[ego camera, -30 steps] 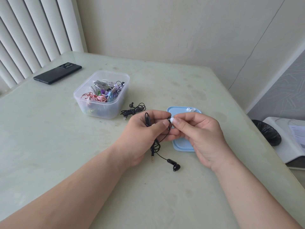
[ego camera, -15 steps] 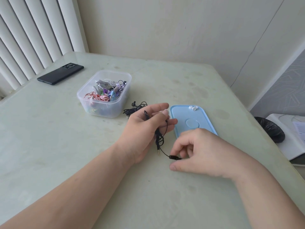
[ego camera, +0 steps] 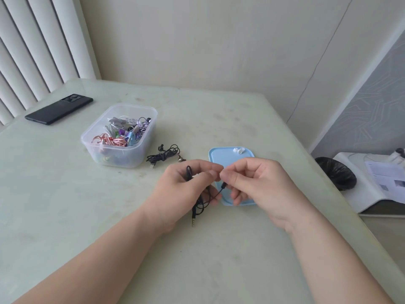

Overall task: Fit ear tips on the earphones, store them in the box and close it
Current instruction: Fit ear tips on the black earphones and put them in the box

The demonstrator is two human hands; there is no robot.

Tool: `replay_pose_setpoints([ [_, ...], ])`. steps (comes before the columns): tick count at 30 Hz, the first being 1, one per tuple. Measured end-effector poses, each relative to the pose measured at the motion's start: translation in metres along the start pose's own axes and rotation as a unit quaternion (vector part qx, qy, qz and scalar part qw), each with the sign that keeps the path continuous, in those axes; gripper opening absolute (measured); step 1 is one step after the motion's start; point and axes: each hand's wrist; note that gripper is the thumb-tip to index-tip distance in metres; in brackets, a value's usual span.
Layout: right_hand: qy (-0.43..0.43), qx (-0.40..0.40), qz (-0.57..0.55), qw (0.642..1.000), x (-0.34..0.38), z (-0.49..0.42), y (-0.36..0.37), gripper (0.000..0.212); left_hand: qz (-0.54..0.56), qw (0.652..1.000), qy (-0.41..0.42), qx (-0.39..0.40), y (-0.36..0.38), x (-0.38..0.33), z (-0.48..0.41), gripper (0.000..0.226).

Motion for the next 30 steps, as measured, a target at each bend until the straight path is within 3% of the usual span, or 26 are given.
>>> replay_pose_setpoints([
  [6, 0.001, -0.039, -0.1, 0.994, -0.007, -0.006, 0.005, 0.038, 0.025, 0.999, -0.011, 0.039, -0.006, -0.002, -0.002, 0.024],
  [14, -0.032, -0.077, -0.096, 0.992, -0.012, -0.011, 0.015, 0.017, 0.064, 0.998, -0.014, 0.009, -0.005, 0.004, -0.005, 0.022],
  [21, -0.041, -0.072, -0.067, 0.994, -0.006, -0.009, 0.017, 0.02, 0.068, 0.998, -0.006, 0.0, -0.004, 0.0, -0.006, 0.013],
  [24, -0.032, -0.114, -0.067, 0.991, -0.006, -0.01, 0.014, 0.027, 0.104, 0.994, -0.017, -0.011, -0.006, 0.001, -0.006, 0.01],
  [30, 0.004, -0.112, -0.05, 0.992, -0.016, -0.012, 0.016, 0.012, 0.125, 0.991, -0.015, -0.044, -0.011, -0.002, -0.005, 0.015],
])
Point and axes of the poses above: each hand's wrist, its own z-axis away from the middle knuckle, its own y-axis out of the palm, x = y × z, and after that the axes turned 13 degrees about x, right-handed
